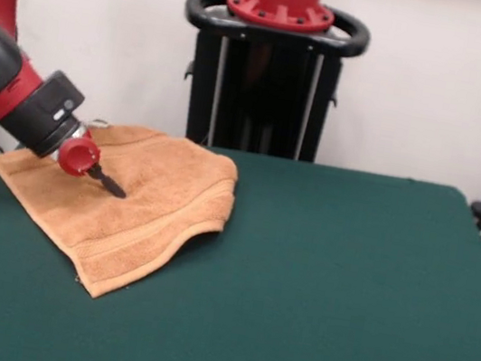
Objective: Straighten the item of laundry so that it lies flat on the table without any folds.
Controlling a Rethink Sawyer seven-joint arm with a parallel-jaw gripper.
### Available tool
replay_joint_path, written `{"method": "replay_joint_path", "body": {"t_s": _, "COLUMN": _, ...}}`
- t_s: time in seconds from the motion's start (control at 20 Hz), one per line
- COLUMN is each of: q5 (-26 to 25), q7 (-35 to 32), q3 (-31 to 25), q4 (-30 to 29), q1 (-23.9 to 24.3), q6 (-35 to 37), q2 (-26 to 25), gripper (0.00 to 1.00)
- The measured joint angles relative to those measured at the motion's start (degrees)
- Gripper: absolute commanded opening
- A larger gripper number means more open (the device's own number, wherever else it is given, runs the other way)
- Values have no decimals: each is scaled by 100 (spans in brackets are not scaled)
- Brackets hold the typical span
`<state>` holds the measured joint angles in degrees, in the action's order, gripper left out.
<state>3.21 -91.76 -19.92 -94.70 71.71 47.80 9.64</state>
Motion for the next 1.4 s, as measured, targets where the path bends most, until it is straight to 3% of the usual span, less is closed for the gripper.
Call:
{"method": "replay_joint_path", "body": {"t_s": 0.6, "q5": 444, "q7": 0, "q3": -30, "q4": 75, "q1": -46, "q6": 274, "q2": -317, "gripper": 0}}
{"method": "replay_joint_path", "body": {"t_s": 1.05, "q5": 1051, "q7": 0, "q3": -278, "q4": -225, "q1": -641, "q6": 226, "q2": -965, "gripper": 0}}
{"method": "replay_joint_path", "body": {"t_s": 1.4, "q5": 1160, "q7": -50, "q3": -603, "q4": -610, "q1": -890, "q6": -143, "q2": -1480, "gripper": 0}}
